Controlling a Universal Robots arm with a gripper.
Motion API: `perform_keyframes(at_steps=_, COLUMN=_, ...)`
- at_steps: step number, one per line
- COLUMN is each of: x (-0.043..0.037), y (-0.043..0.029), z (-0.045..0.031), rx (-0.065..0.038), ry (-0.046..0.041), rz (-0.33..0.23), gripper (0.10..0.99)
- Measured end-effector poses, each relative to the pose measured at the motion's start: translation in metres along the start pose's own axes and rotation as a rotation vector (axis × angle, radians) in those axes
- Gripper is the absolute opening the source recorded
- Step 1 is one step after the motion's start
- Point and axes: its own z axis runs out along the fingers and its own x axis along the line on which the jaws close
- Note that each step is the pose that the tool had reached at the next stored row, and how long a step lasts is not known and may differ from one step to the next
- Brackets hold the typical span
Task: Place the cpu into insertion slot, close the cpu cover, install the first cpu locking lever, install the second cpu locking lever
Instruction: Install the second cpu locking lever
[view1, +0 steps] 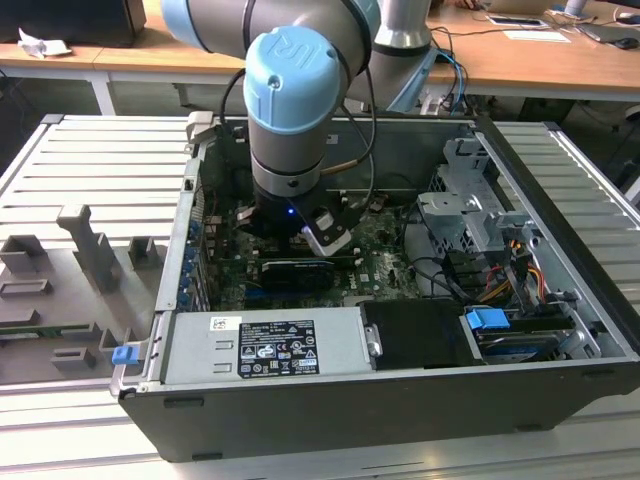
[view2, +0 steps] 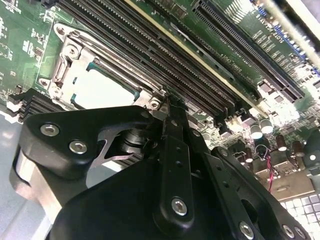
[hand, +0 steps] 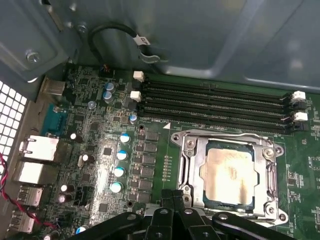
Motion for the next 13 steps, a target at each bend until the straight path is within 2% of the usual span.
perform_keyframes(at_steps=7, x=0.0016, y=-0.0016, z=-0.0012, rx=0.0, ry=-0.0001, rz=0.0, gripper=0.106)
perform_keyframes(at_steps=13, x=0.0014, y=0.0012, z=-0.01, rx=-0.001, ry=-0.0003, rz=0.0, gripper=0.106)
